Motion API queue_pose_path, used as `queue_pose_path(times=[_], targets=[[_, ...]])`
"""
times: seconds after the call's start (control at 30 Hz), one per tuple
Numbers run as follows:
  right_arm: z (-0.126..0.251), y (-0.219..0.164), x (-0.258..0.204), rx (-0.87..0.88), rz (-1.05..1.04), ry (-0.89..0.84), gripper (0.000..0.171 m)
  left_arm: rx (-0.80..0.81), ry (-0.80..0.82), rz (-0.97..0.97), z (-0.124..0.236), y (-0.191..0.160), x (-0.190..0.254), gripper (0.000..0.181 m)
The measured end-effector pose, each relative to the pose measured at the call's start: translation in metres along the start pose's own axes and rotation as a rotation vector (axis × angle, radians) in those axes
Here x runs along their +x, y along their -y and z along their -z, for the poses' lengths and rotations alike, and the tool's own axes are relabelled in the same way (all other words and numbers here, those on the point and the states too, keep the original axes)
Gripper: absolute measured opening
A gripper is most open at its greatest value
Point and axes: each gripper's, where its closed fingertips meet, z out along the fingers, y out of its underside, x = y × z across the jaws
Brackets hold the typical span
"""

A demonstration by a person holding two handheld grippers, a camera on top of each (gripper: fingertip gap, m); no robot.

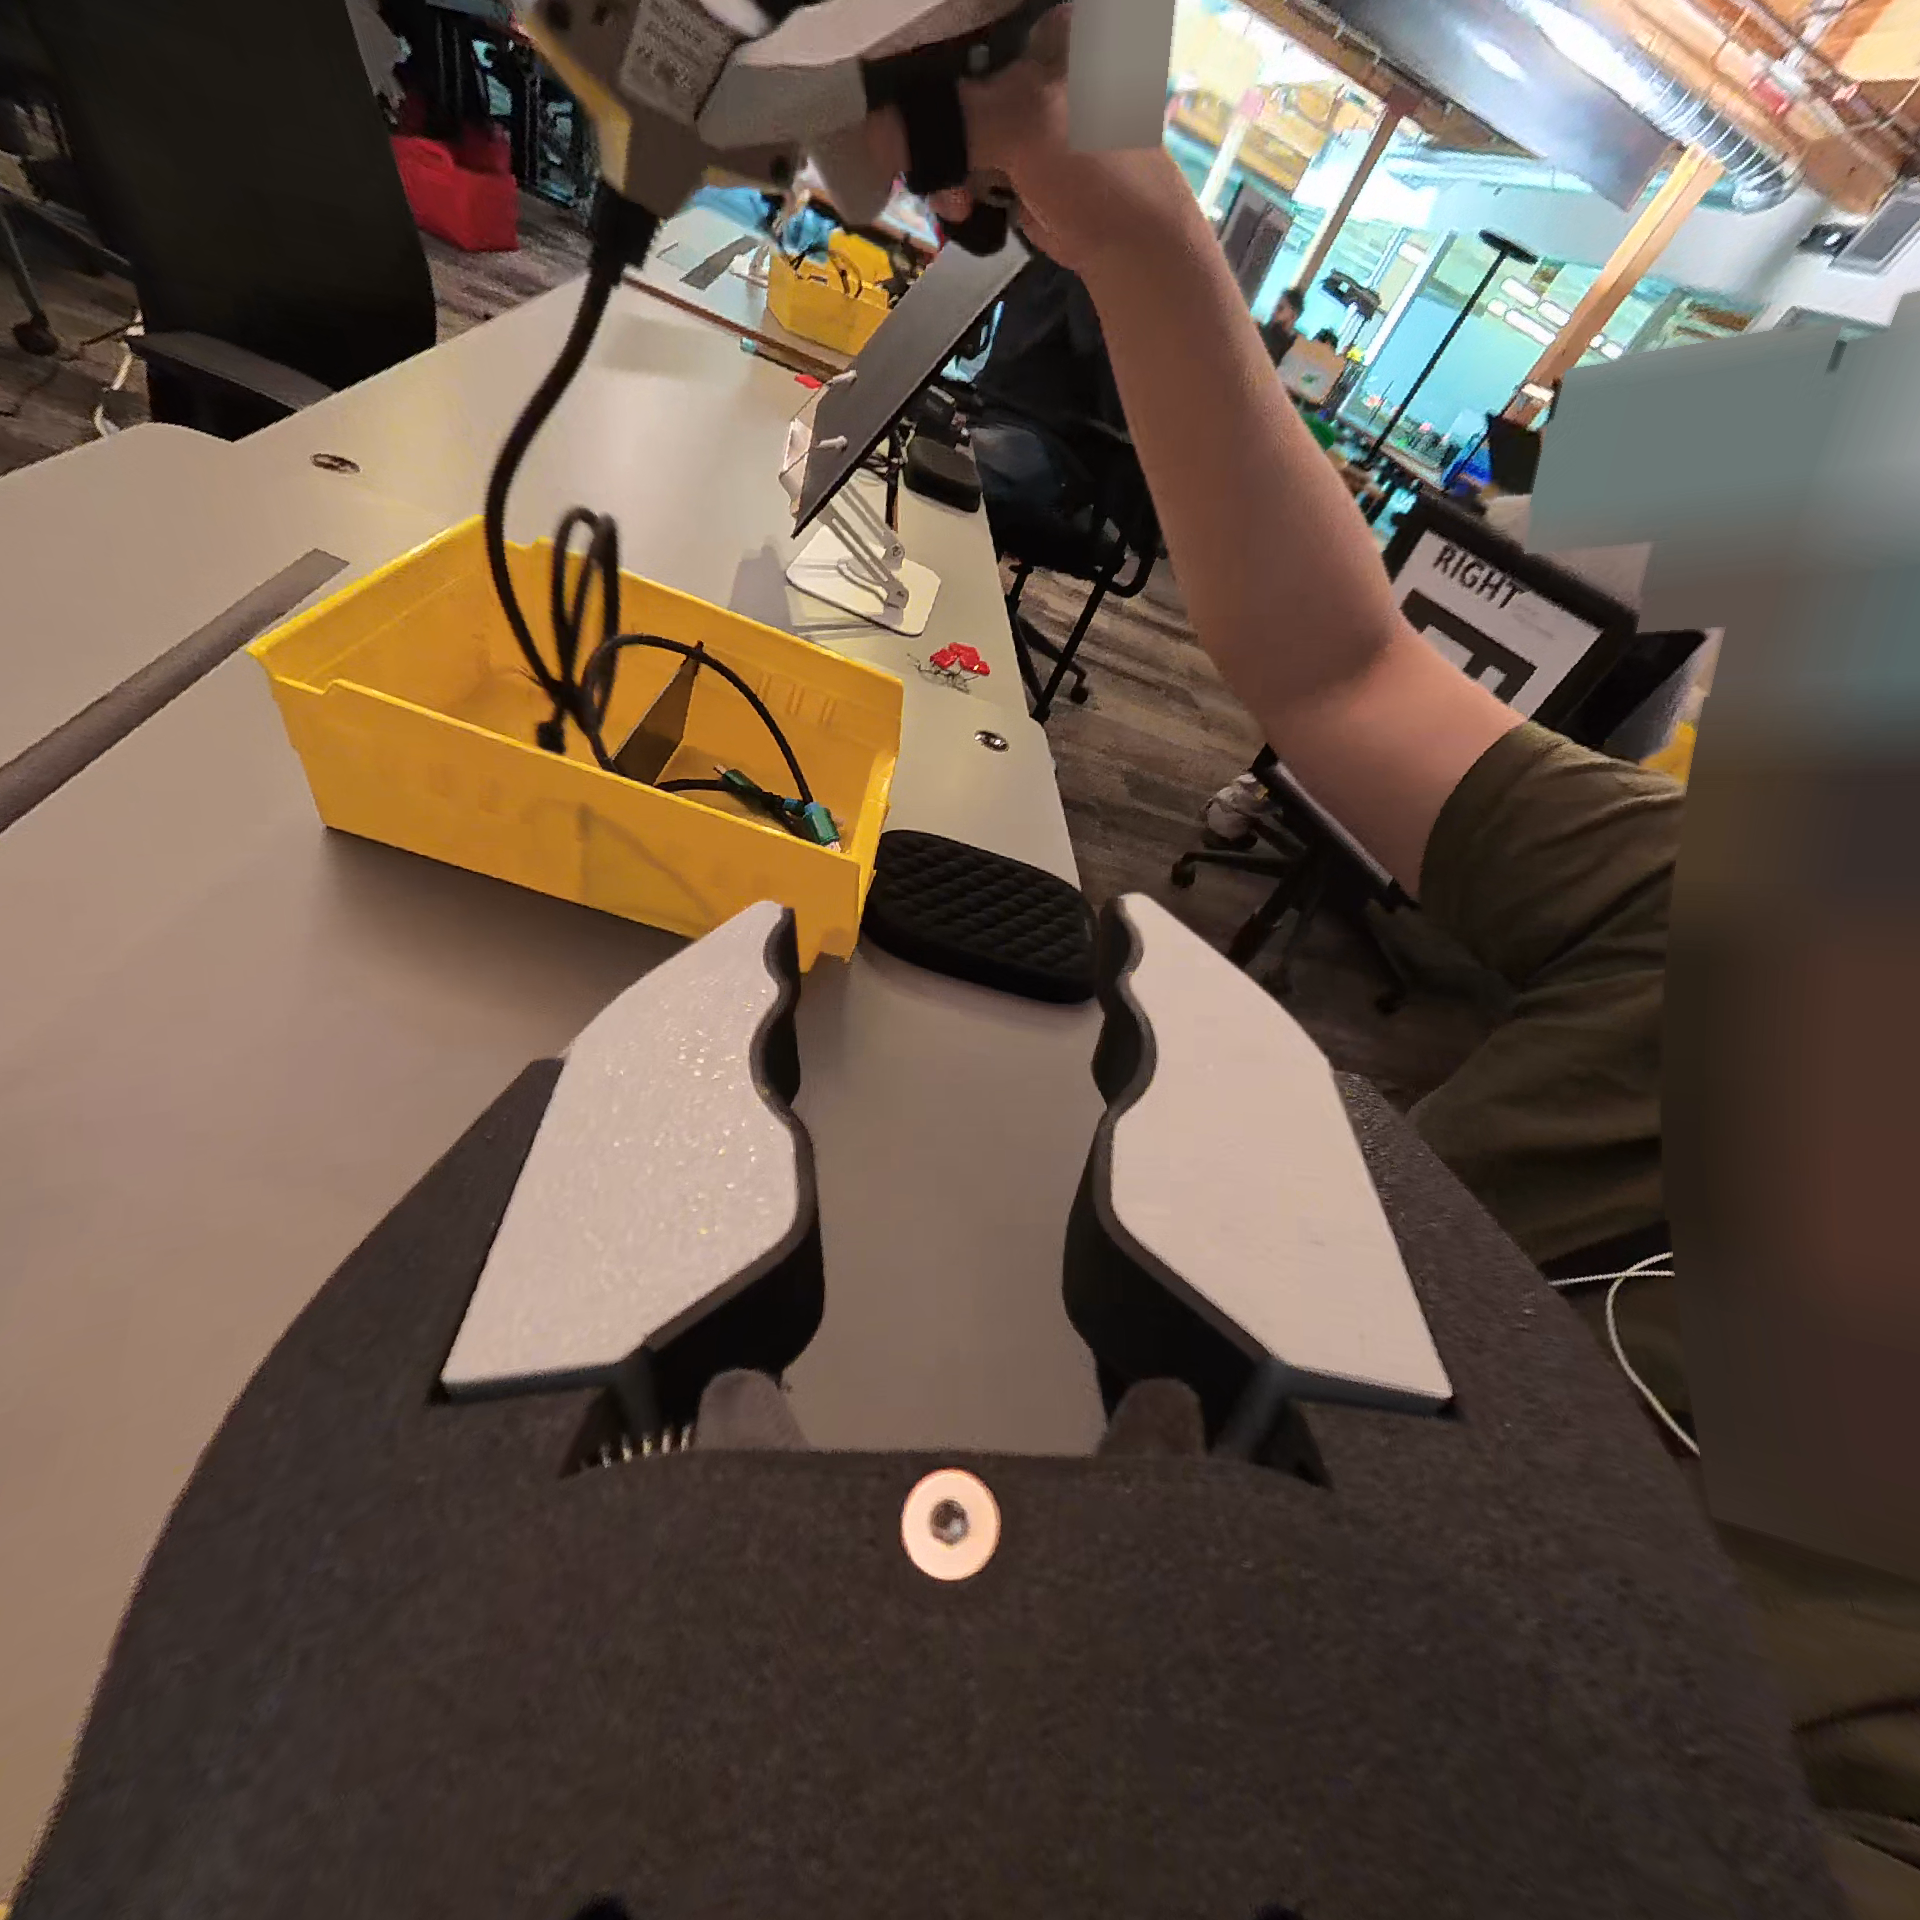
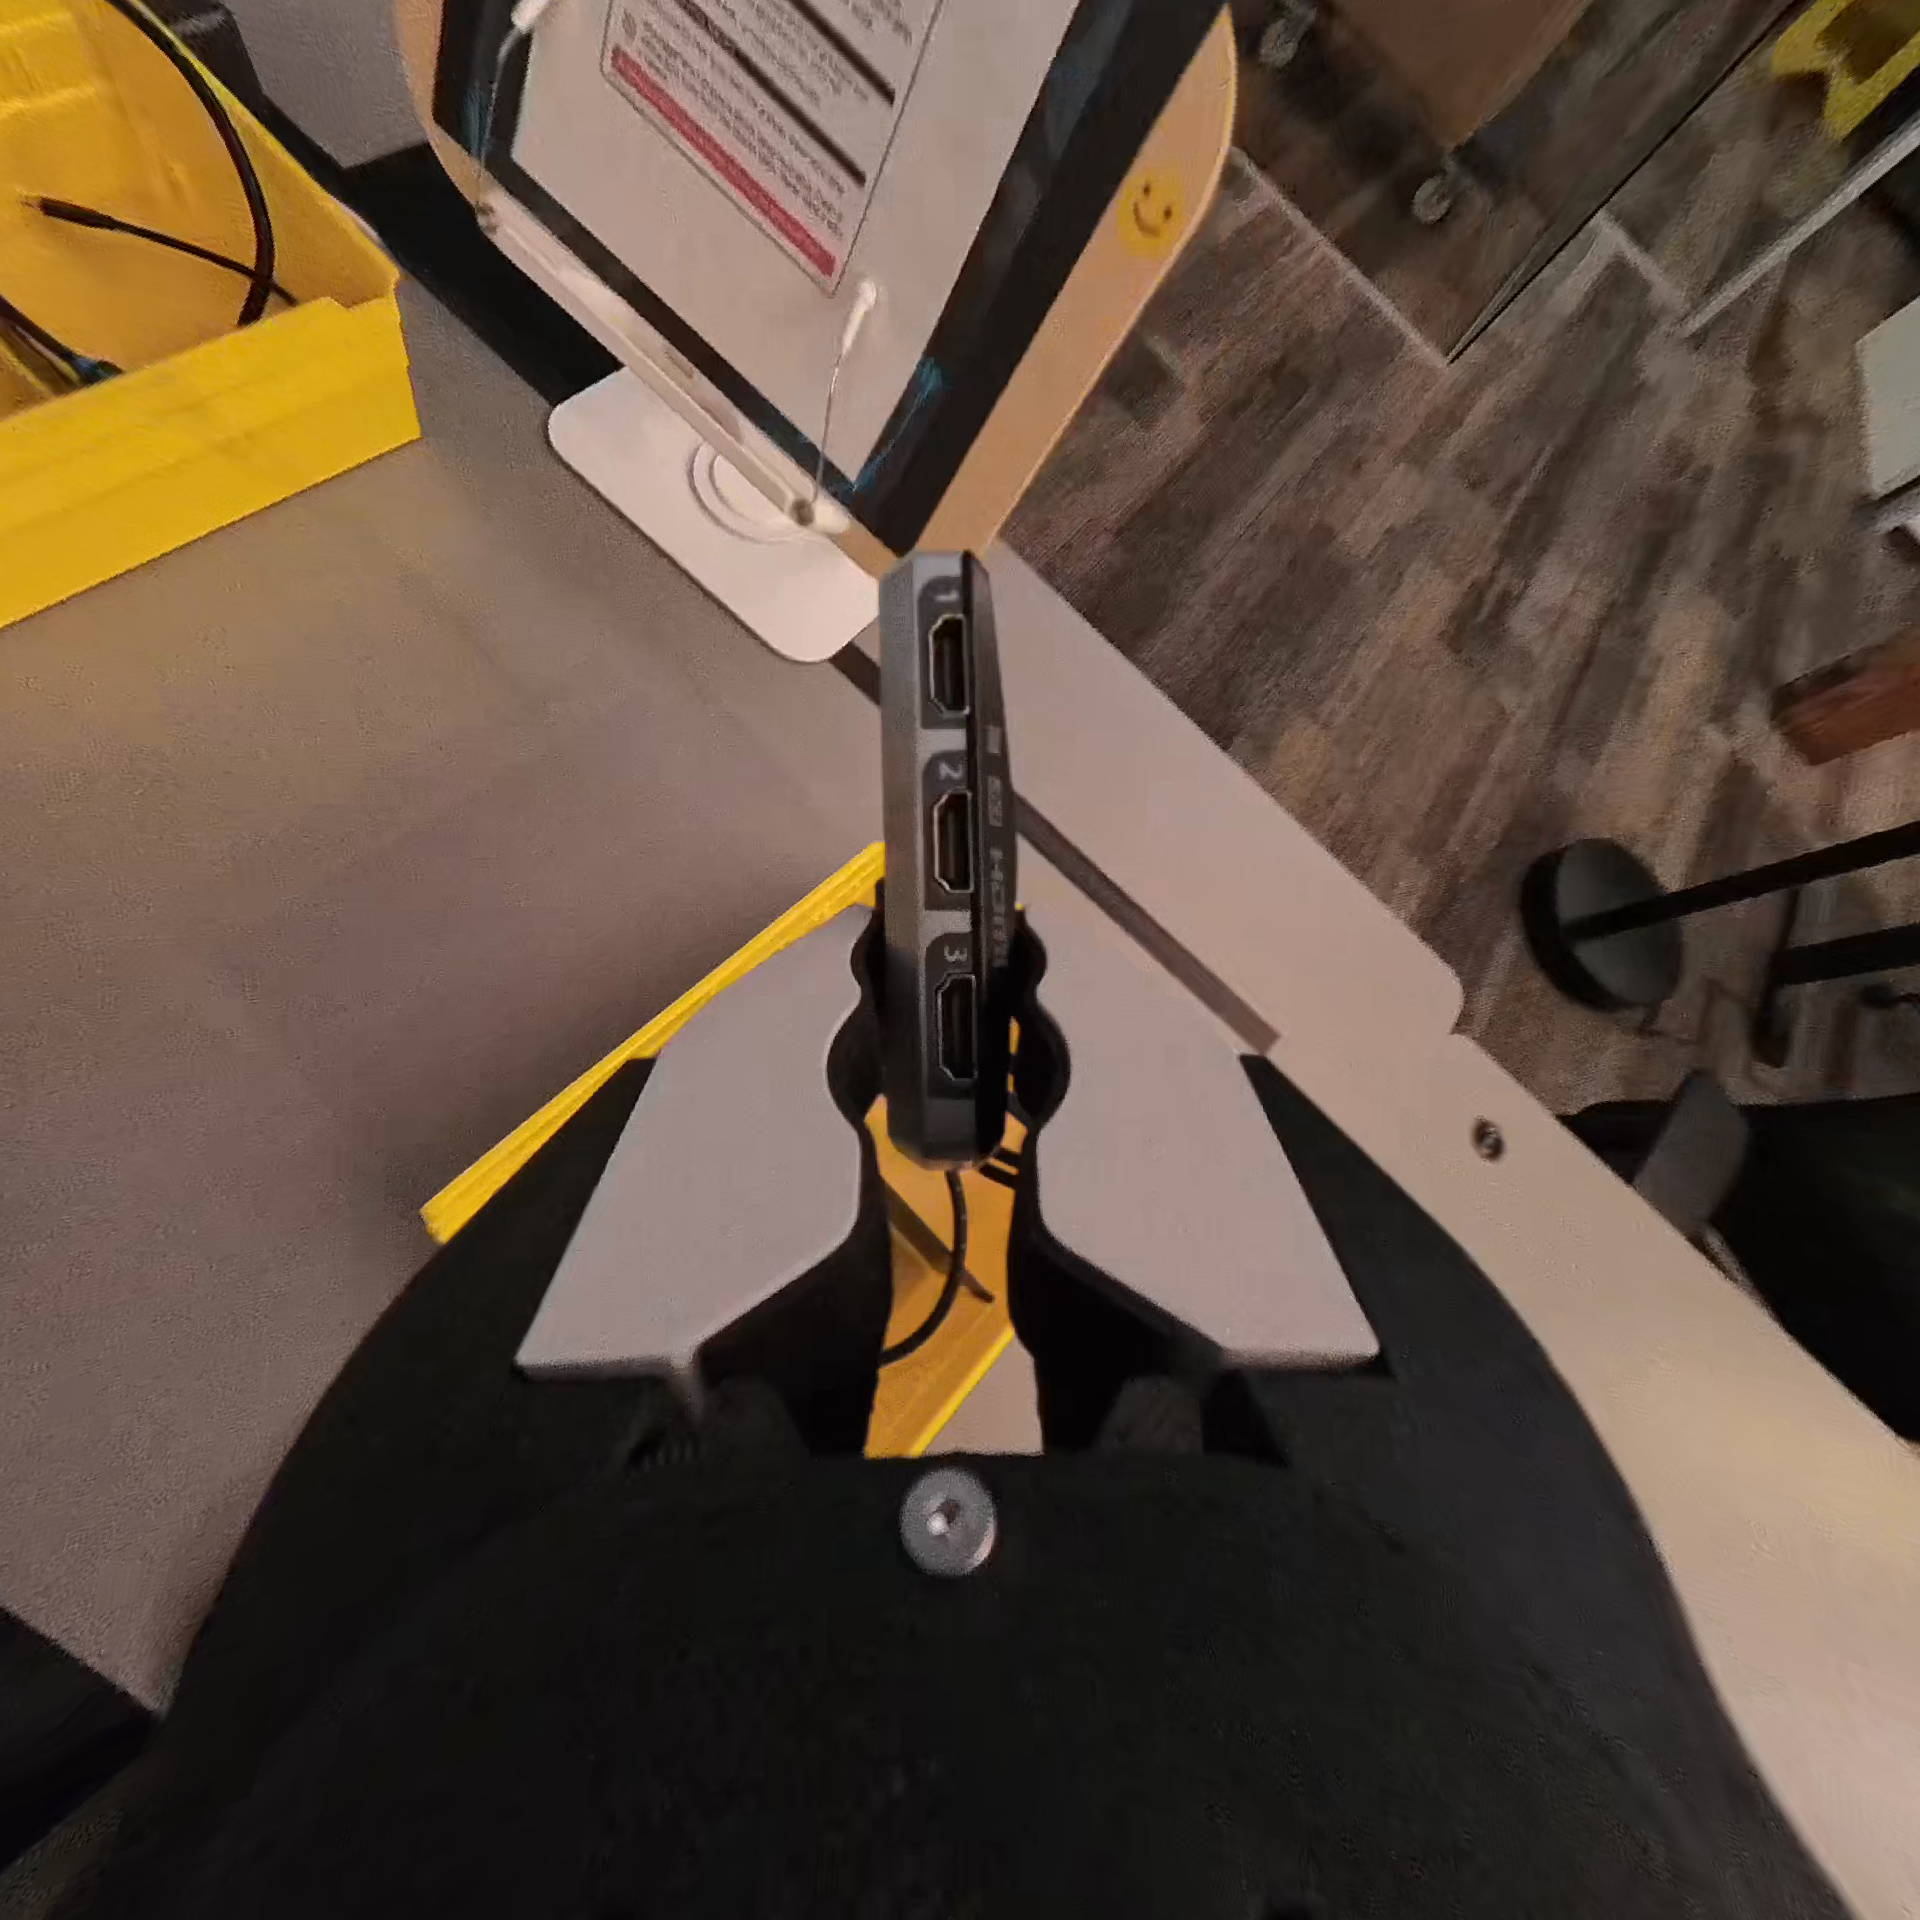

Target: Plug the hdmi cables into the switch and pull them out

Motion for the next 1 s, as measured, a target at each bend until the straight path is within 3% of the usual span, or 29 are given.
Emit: queue_pose_path(times=[0.17, 0.37, 0.6, 0.77, 1.0], targets=[[-0.050, -0.039, 0.014, -0.023, -0.178, 0.165, 0.022, -0.067, 0.029, -0.036, -0.009, -0.009, -0.001, 0.058], [-0.090, -0.071, 0.024, 0.086, -0.371, 0.374, 0.022, -0.057, -0.032, -0.016, -0.016, -0.006, 0.007, 0.059], [-0.150, -0.164, 0.006, -0.112, -0.495, 0.477, 0.022, -0.037, -0.052, -0.002, -0.013, -0.004, 0.008, 0.059], [-0.165, -0.174, 0.025, -0.031, -0.631, 0.429, 0.027, -0.012, -0.058, 0.018, -0.009, -0.001, 0.005, 0.058], [-0.156, -0.211, 0.041, -0.226, -0.484, 0.266, 0.045, -0.018, -0.051, 0.005, -0.009, -0.001, 0.007, 0.058]])
